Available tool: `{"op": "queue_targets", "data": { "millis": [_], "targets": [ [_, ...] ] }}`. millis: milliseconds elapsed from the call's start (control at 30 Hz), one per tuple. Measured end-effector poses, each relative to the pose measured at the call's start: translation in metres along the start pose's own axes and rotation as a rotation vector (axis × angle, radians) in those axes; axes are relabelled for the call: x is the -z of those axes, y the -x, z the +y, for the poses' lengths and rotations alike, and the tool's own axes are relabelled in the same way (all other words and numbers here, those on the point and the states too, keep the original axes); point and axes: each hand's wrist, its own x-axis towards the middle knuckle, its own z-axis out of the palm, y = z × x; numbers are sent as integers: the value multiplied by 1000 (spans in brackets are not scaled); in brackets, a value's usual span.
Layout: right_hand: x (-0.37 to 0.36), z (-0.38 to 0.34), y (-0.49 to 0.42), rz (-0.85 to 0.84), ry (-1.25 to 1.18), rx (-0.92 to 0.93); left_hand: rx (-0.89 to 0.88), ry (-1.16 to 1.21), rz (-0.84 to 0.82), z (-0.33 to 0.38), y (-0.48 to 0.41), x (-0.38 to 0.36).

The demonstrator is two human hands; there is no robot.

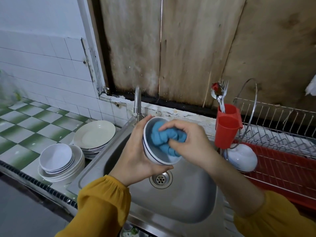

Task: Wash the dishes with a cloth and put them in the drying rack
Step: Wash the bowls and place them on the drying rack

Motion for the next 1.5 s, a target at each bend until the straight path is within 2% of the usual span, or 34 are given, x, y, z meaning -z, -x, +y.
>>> {"op": "queue_targets", "data": {
  "millis": [67,100,200,233,267,367,400,467,533,600,633,667,733,800,867,967,1000,1067,1100,1167,1233,1300,1400,1433,1467,1500],
  "targets": [
    [-5,-3,3,159,-51,20,-13,-18,-10,1,0,-4],
    [-8,-6,8,143,-105,26,-15,-9,-11,2,0,-5],
    [-11,-12,18,-113,-249,15,-21,-8,36,-2,3,-1],
    [-7,-11,17,-142,-293,-12,-11,19,36,-3,4,0],
    [-2,-8,14,-97,-321,-29,-3,58,30,-2,5,0],
    [-7,-1,8,209,-253,30,8,85,-4,2,6,-9],
    [-14,-1,9,231,-261,67,15,90,-21,4,6,-11],
    [-26,4,16,142,-318,104,-2,61,-62,4,2,-6],
    [-19,10,18,-64,-336,120,-40,-33,-76,5,0,4],
    [1,19,13,-286,-200,150,-85,-114,-73,4,2,9],
    [9,24,11,-328,-33,233,-90,-120,-67,3,3,8],
    [13,28,8,-287,190,370,-73,-95,-64,3,4,5],
    [10,33,6,-97,592,622,-33,-14,-44,6,5,0],
    [4,34,11,2,685,669,-63,-29,-27,9,4,-2],
    [0,27,18,-85,546,505,-102,-67,-30,9,4,-1],
    [10,14,19,-372,1,90,-112,-95,-22,10,7,3],
    [15,12,18,-436,-129,38,-117,-106,-33,12,8,2],
    [24,14,14,-502,-48,98,-143,-166,-44,14,9,0],
    [26,15,11,-492,100,174,-153,-185,-46,15,9,-2],
    [23,20,5,-319,431,393,-148,-180,-39,16,8,-5],
    [14,24,5,-109,525,450,-137,-168,-35,17,5,-5],
    [6,18,7,-78,497,434,-145,-161,-39,17,1,-1],
    [10,7,9,-303,310,196,-190,-186,-54,11,-5,9],
    [12,3,10,-351,118,84,-187,-163,-56,11,-6,10],
    [11,0,10,-306,-117,-10,-175,-128,-48,10,-6,9],
    [8,-2,11,-174,-337,-88,-165,-102,-37,11,-5,6]
  ]
}}
